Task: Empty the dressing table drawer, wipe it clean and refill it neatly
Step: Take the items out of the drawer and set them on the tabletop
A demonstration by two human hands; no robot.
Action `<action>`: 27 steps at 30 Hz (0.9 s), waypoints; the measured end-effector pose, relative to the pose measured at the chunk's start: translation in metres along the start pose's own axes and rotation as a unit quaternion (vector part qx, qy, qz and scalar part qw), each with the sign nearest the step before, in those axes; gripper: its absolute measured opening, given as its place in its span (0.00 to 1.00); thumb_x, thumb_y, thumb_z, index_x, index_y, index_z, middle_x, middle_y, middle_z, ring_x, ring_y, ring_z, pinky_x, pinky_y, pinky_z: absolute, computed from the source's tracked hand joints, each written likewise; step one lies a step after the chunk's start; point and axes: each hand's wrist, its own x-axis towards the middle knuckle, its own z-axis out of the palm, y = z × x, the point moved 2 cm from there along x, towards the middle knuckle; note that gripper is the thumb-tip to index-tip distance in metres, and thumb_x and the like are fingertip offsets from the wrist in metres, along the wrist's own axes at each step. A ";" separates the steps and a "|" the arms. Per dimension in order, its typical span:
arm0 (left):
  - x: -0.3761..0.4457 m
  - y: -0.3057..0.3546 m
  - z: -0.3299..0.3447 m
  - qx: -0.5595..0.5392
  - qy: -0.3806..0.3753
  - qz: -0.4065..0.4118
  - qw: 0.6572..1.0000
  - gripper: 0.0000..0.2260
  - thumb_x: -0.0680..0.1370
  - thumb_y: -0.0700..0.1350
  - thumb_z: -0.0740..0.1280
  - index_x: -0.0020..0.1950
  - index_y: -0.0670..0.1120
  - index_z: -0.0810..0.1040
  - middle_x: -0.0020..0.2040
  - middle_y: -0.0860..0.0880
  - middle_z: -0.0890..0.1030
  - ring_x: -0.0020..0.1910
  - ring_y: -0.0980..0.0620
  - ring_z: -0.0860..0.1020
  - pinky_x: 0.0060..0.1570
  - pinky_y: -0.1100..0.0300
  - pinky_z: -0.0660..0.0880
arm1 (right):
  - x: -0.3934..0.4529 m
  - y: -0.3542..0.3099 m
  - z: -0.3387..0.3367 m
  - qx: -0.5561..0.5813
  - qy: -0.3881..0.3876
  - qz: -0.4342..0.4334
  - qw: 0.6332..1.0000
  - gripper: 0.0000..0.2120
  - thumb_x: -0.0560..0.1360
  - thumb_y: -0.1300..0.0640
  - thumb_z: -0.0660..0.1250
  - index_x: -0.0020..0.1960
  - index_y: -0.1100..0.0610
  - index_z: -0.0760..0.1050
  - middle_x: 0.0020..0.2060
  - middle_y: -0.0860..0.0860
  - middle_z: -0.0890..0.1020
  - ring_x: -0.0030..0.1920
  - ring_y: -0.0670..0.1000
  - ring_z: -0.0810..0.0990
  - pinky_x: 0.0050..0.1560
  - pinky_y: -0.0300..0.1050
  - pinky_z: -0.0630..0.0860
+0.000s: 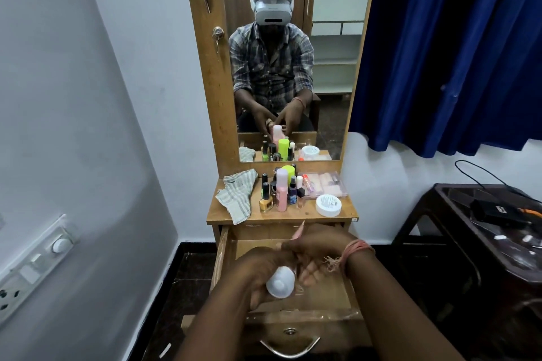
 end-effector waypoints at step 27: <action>0.029 -0.005 0.009 -0.140 -0.043 -0.023 0.989 0.21 0.79 0.54 0.72 0.65 0.41 0.81 0.61 0.40 0.85 0.49 0.45 0.85 0.44 0.53 0.83 | 0.064 -0.003 -0.094 0.196 0.451 -0.034 0.870 0.15 0.79 0.54 0.66 0.59 0.63 0.76 0.57 0.60 0.81 0.57 0.62 0.80 0.51 0.45 0.73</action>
